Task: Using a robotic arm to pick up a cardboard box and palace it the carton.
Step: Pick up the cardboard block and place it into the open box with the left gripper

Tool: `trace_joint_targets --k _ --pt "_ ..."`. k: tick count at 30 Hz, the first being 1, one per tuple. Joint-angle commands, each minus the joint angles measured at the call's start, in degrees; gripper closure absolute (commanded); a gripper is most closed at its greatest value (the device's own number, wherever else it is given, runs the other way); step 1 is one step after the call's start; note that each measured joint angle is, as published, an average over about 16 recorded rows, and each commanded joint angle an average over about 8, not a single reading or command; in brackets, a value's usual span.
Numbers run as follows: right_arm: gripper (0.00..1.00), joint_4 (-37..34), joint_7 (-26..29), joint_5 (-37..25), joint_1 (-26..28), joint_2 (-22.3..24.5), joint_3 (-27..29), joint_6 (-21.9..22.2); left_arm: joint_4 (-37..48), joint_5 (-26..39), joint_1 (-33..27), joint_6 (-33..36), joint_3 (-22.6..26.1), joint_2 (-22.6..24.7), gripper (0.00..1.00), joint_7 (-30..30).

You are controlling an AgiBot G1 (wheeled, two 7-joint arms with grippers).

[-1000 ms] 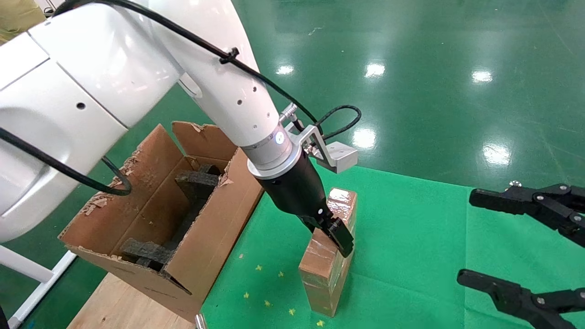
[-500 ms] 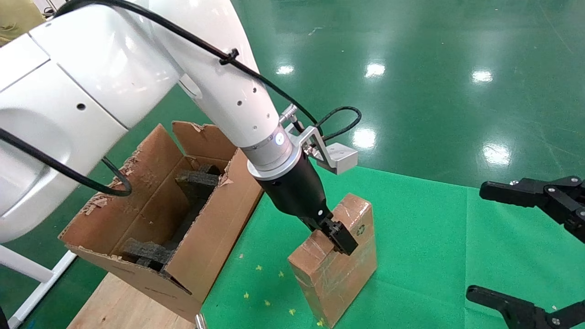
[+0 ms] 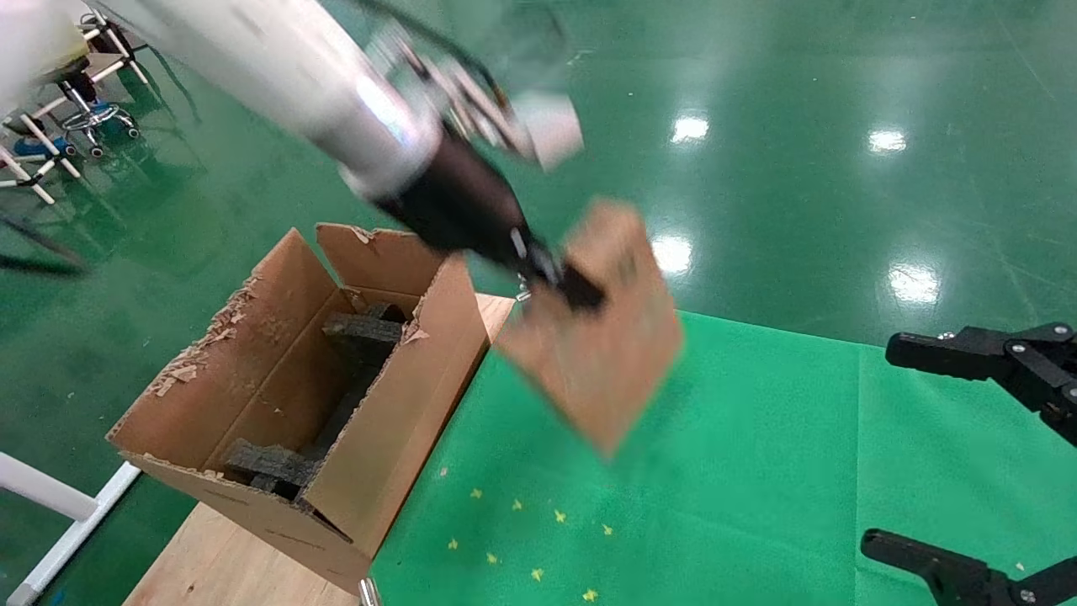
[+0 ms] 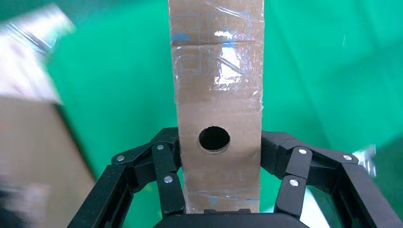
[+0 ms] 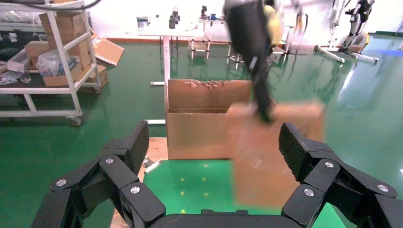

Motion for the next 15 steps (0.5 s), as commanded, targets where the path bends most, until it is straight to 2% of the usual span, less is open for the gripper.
trace_joint_targets --k 1,7,15 --pt "0.0 0.0 0.0 0.0 0.0 0.0 0.0 0.0 0.6 0.1 -2.6 -0.6 -1.2 -2.1 1.0 1.3" --pt "0.0 0.0 0.0 0.0 0.0 0.0 0.0 0.0 8.1 3.4 -9.0 -1.8 -2.1 -5.2 1.0 8.1" --pt "0.0 0.0 0.0 0.0 0.0 0.0 0.0 0.0 20.4 9.6 -13.7 -2.9 -0.1 -8.2 1.0 18.9"
